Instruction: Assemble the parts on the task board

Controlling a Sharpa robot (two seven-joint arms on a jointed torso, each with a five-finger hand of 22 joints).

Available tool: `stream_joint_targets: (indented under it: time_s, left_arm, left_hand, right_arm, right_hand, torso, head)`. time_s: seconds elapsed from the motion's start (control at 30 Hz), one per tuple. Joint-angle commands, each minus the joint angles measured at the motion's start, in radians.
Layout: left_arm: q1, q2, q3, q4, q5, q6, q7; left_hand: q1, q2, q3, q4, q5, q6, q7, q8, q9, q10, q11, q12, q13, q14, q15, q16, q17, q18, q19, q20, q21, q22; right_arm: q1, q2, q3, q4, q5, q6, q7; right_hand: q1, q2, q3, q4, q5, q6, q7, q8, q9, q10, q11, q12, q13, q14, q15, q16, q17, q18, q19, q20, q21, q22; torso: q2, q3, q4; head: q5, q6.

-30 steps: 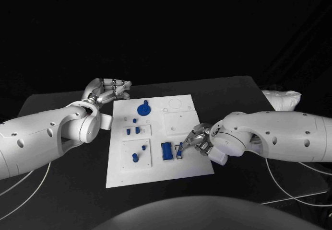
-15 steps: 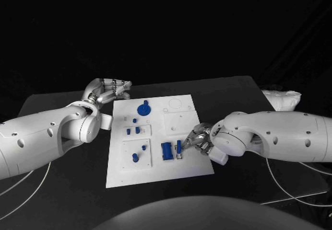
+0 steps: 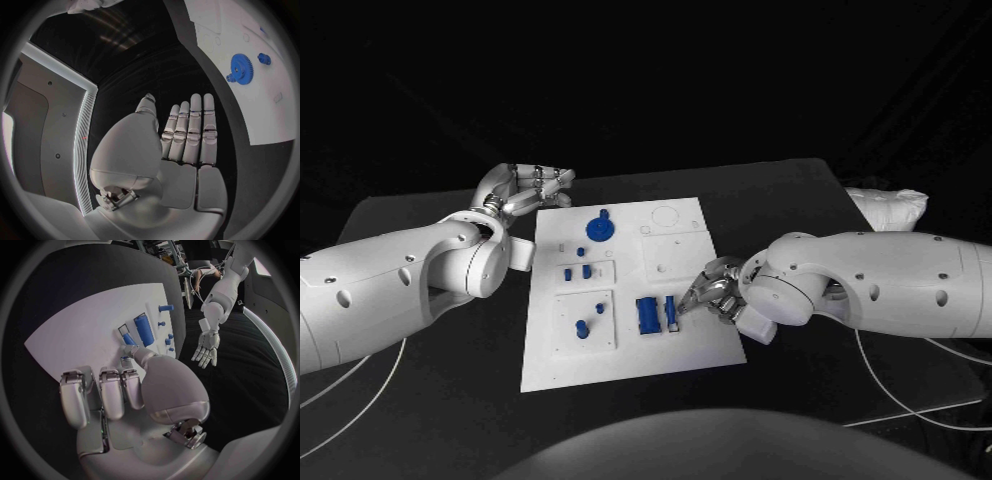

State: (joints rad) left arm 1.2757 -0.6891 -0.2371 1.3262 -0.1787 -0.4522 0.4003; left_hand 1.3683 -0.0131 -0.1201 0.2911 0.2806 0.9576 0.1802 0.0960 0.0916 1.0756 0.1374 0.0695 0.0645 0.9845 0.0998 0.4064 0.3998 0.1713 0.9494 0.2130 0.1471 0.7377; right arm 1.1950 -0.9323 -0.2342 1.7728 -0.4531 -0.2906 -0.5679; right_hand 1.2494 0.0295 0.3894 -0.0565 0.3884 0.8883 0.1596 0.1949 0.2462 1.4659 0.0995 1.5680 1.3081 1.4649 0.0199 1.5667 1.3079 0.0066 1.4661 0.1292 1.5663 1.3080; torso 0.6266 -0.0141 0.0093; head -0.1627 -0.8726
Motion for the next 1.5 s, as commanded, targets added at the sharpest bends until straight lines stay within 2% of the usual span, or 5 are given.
stream_joint_targets:
  time_s: [0.03, 0.33, 0.73, 0.87, 1.5]
  left_arm:
    - [0.001, 0.002, 0.001, 0.002, -0.003, 0.016, 0.004]
    - [0.000, 0.003, 0.001, 0.001, -0.003, 0.018, 0.004]
    - [0.000, 0.004, 0.001, 0.000, -0.003, 0.019, 0.004]
    - [0.000, 0.004, 0.001, 0.000, -0.003, 0.019, 0.005]
    - [-0.001, 0.005, 0.001, -0.003, -0.006, 0.018, 0.005]
  left_hand:
    - [0.001, 0.012, -0.007, 0.001, 0.004, -0.008, 0.002, 0.006, 0.001, -0.007, 0.001, 0.005, 0.001, -0.004, 0.001, 0.004, -0.001, 0.011, 0.006, 0.002, -0.005, -0.001]
    - [0.001, 0.012, -0.007, 0.001, 0.004, -0.008, 0.002, 0.007, 0.001, -0.007, 0.001, 0.005, 0.001, -0.005, 0.001, 0.004, -0.001, 0.011, 0.007, 0.002, -0.005, -0.001]
    - [0.001, 0.012, -0.007, 0.001, 0.004, -0.008, 0.002, 0.007, 0.001, -0.007, 0.001, 0.005, 0.001, -0.005, 0.001, 0.004, -0.001, 0.011, 0.007, 0.002, -0.005, -0.001]
    - [0.001, 0.012, -0.007, 0.001, 0.004, -0.008, 0.002, 0.007, 0.001, -0.007, 0.001, 0.005, 0.001, -0.005, 0.001, 0.004, -0.001, 0.011, 0.007, 0.002, -0.005, -0.001]
    - [0.003, 0.013, -0.008, 0.001, 0.004, -0.009, 0.002, 0.007, 0.001, -0.007, 0.001, 0.005, 0.001, -0.005, 0.001, 0.004, -0.001, 0.011, 0.007, 0.002, -0.006, -0.002]
  right_arm:
    - [-0.002, -0.001, -0.002, 0.002, -0.023, 0.029, -0.025]
    - [-0.002, -0.010, -0.002, 0.010, -0.063, 0.005, -0.023]
    - [-0.001, -0.035, -0.002, 0.030, -0.216, -0.003, 0.062]
    - [-0.001, -0.048, -0.002, 0.041, -0.318, -0.006, 0.103]
    - [-0.025, -0.095, -0.002, 0.088, -0.653, -0.089, 0.254]
  right_hand:
    - [-0.003, -0.012, -0.008, -0.002, -0.008, 0.003, 0.006, -0.004, -0.002, 0.105, -0.002, 0.003, 0.263, 0.106, 0.000, 0.004, 0.263, -0.007, 0.105, 0.001, 0.004, 0.263]
    - [-0.021, -0.028, -0.052, 0.008, -0.037, -0.002, -0.006, 0.017, 0.005, 0.105, -0.012, 0.003, 0.263, 0.106, -0.008, 0.004, 0.263, -0.007, 0.105, -0.004, 0.004, 0.263]
    - [-0.053, -0.029, -0.198, 0.076, -0.285, 0.014, -0.036, 0.200, 0.135, 0.105, -0.041, 0.003, 0.263, 0.106, -0.033, 0.004, 0.263, -0.007, 0.105, -0.029, 0.004, 0.263]
    - [-0.027, -0.021, -0.223, 0.084, -0.302, -0.021, -0.039, 0.238, 0.173, 0.105, -0.042, 0.003, 0.263, 0.106, -0.035, 0.004, 0.263, -0.007, 0.105, -0.033, 0.004, 0.263]
    - [0.073, 0.009, -0.214, 0.071, -0.268, -0.075, -0.059, 0.188, 0.131, 0.105, -0.059, 0.003, 0.263, 0.106, -0.047, 0.004, 0.263, -0.007, 0.105, -0.043, 0.004, 0.263]
  torso:
    - [0.000, -0.0001, -0.0001]
    - [0.000, 0.0001, -0.0008]
    - [0.000, 0.0005, 0.0003]
    - [0.000, 0.0005, 0.0004]
    - [0.000, 0.0005, -0.0001]
  head:
    - [0.000, 0.000]
    - [0.000, 0.000]
    - [0.002, 0.000]
    - [0.003, 0.000]
    - [0.003, 0.000]
